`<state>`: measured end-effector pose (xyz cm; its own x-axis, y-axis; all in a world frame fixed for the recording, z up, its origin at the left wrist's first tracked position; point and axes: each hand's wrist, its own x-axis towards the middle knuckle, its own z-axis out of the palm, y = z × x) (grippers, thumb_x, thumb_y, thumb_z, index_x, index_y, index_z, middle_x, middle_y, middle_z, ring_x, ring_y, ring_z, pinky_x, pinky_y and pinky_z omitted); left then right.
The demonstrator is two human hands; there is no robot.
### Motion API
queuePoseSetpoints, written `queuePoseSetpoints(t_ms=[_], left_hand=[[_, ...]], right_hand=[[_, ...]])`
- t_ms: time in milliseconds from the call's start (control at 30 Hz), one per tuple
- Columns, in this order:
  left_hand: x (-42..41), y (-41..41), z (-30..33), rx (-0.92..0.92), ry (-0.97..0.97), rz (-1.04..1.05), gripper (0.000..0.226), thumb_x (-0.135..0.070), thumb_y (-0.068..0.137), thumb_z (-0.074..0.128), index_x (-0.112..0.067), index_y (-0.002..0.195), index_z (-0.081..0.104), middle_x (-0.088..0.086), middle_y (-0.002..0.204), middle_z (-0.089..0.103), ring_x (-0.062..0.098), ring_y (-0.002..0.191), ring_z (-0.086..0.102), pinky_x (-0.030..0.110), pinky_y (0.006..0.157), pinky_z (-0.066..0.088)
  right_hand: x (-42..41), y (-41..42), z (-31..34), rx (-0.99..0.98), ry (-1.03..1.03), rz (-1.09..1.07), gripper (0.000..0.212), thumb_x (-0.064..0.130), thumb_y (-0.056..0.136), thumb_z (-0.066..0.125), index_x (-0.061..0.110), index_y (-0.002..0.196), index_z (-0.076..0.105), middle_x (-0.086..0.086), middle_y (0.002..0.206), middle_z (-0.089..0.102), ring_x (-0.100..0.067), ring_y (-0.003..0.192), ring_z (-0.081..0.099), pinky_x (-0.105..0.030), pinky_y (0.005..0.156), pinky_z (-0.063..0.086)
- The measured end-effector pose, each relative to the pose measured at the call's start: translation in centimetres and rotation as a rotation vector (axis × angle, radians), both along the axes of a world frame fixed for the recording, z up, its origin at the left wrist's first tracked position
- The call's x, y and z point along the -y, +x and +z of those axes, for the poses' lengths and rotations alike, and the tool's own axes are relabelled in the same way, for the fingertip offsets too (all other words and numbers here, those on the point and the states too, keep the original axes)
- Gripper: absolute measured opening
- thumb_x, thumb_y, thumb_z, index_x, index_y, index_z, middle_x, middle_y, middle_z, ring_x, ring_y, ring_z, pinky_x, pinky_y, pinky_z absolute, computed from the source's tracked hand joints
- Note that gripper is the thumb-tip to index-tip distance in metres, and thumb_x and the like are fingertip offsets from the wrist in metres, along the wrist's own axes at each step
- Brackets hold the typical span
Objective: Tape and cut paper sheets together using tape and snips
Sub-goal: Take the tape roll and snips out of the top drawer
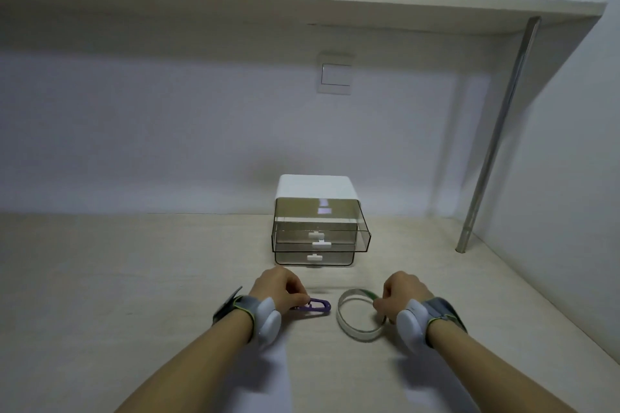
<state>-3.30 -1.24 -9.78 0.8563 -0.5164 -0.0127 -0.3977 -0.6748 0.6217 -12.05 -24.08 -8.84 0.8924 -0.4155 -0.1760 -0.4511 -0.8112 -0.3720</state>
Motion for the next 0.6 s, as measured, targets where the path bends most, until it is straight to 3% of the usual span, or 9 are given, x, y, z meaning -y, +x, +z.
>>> queuePoseSetpoints(t_ms=[133,233,333,400,467,533,600], left_hand=[[-0.1,0.7,-1.3,-0.015,0.011,0.027,0.011,-0.024,0.081,0.069,-0.017,0.084,0.077,-0.007,0.077,0.066,0.010,0.080,0.060,0.018,0.070,0.046],[-0.8,0.9,-1.3,0.003,0.002,0.060,0.007,-0.027,0.079,0.070,-0.027,0.074,0.074,-0.011,0.073,0.068,0.009,0.079,0.064,0.016,0.068,0.047],[-1.8,1.3,-0.5,0.043,-0.103,0.197,0.008,-0.033,0.077,0.074,-0.027,0.076,0.069,-0.007,0.082,0.071,0.011,0.083,0.065,0.021,0.073,0.050],[-2.7,1.8,0.3,0.053,-0.223,0.293,0.026,-0.035,0.068,0.082,-0.025,0.081,0.062,-0.005,0.082,0.066,0.015,0.081,0.064,0.025,0.073,0.051],[-3.6,2.0,1.3,0.045,-0.304,0.317,0.053,-0.035,0.061,0.088,-0.019,0.097,0.053,-0.002,0.089,0.057,0.018,0.084,0.059,0.026,0.071,0.048],[-4.1,2.2,2.4,0.036,-0.349,0.285,0.082,-0.036,0.058,0.090,-0.019,0.123,0.043,0.000,0.106,0.050,0.018,0.095,0.054,0.025,0.075,0.045],[-4.2,2.5,3.5,0.013,-0.387,0.235,0.103,-0.039,0.063,0.086,-0.021,0.145,0.026,0.002,0.129,0.044,0.020,0.114,0.050,0.028,0.087,0.045]], right_hand=[[0.3,0.6,-1.2,-0.014,-0.009,-0.017,0.026,0.030,0.076,0.064,0.014,0.059,0.052,-0.001,0.059,0.052,-0.017,0.055,0.048,-0.018,0.048,0.034],[0.2,0.5,-1.0,-0.007,-0.022,-0.013,0.025,0.033,0.080,0.063,0.014,0.065,0.056,-0.005,0.068,0.058,-0.020,0.062,0.052,-0.020,0.051,0.036],[0.1,0.3,0.2,0.078,-0.036,-0.022,0.022,0.039,0.082,0.062,0.017,0.082,0.065,-0.002,0.080,0.059,-0.020,0.073,0.054,-0.023,0.062,0.041],[0.1,0.5,1.1,0.218,0.016,-0.061,0.027,0.036,0.081,0.066,0.019,0.101,0.064,0.001,0.086,0.058,-0.019,0.078,0.054,-0.024,0.068,0.041],[0.1,0.8,2.1,0.369,0.244,-0.087,0.042,0.025,0.075,0.074,0.016,0.113,0.058,-0.001,0.092,0.061,-0.019,0.077,0.056,-0.025,0.066,0.041],[0.0,1.0,3.1,0.458,0.482,-0.045,0.064,0.020,0.070,0.081,0.015,0.125,0.048,-0.005,0.110,0.059,-0.022,0.085,0.059,-0.029,0.068,0.046],[-0.1,1.3,4.0,0.486,0.585,0.020,0.086,0.023,0.069,0.084,0.017,0.139,0.035,-0.006,0.129,0.050,-0.026,0.105,0.059,-0.034,0.082,0.050]])
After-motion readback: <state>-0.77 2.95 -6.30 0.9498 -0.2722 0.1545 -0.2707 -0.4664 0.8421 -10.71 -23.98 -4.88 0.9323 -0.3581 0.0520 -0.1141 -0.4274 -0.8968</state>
